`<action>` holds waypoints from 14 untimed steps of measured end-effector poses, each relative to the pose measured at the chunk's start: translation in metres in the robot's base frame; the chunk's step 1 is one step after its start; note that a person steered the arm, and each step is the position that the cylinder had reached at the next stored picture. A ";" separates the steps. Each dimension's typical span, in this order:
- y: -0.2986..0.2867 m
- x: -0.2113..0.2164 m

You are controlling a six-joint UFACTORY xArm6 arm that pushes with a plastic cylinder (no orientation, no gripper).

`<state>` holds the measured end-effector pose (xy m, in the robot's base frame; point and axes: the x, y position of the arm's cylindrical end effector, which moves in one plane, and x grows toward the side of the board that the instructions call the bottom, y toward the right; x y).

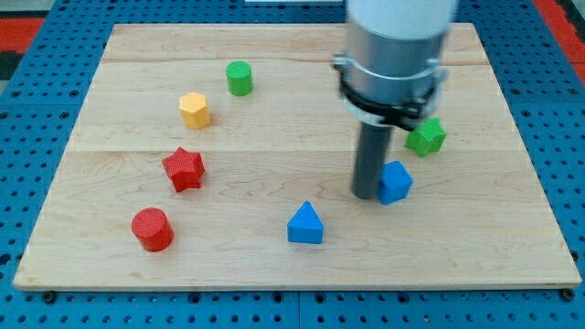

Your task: Move the blue triangle below the blue cube

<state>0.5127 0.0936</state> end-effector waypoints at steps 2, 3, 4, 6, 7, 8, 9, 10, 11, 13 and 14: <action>0.006 -0.004; -0.071 -0.021; -0.116 -0.031; -0.158 0.029; -0.111 0.068; -0.041 0.069; -0.009 0.085; -0.066 0.106; -0.119 0.091; -0.182 0.017; -0.127 0.019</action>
<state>0.5316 -0.0337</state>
